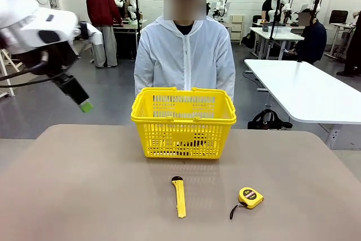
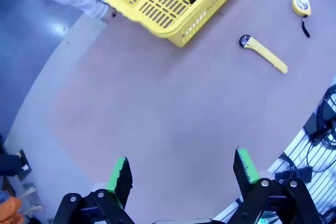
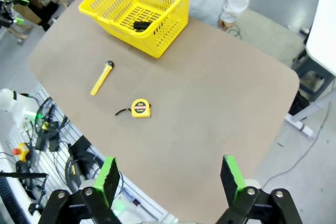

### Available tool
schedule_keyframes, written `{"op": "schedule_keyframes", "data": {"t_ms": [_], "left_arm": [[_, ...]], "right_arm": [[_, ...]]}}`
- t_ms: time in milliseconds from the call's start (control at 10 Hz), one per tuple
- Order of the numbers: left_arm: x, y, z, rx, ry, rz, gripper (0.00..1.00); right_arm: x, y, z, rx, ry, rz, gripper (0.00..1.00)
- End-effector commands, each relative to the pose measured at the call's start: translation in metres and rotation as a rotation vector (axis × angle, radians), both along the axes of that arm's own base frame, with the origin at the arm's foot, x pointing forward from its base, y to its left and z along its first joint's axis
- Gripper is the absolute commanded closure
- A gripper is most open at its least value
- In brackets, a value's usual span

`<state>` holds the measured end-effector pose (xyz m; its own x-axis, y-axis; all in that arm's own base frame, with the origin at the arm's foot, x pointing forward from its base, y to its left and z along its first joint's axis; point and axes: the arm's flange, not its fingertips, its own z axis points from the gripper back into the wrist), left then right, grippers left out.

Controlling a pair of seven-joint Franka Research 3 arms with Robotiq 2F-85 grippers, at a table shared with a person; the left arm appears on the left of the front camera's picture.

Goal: Place the items the person wants into the basket.
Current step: Pick up the item the person points to and place it in the Market Basket.

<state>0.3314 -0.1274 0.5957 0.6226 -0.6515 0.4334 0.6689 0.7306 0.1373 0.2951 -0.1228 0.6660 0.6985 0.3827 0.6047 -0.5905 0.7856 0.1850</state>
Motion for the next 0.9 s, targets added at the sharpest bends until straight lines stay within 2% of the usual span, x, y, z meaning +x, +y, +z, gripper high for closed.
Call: {"op": "schedule_keyframes", "data": {"t_ms": [0, 200, 400, 600, 800], "left_arm": [[0.006, 0.016, 0.019, -0.094, -0.052, -0.009, 0.00], [0.007, 0.031, 0.041, -0.102, -0.062, -0.023, 0.00], [-0.008, 0.063, 0.058, -0.212, -0.068, -0.003, 0.00], [-0.015, 0.076, 0.079, -0.257, -0.034, -0.017, 0.00], [-0.028, 0.082, 0.082, -0.276, -0.022, -0.011, 0.00]], "right_arm": [[0.000, 0.000, -0.001, 0.006, -0.001, 0.008, 0.00], [0.000, 0.000, -0.001, 0.006, -0.001, 0.008, 0.00], [0.000, 0.000, -0.001, 0.006, -0.001, 0.008, 0.00], [0.000, 0.000, -0.001, 0.006, -0.001, 0.008, 0.00], [0.000, 0.000, -0.001, 0.006, -0.001, 0.008, 0.00]]}}
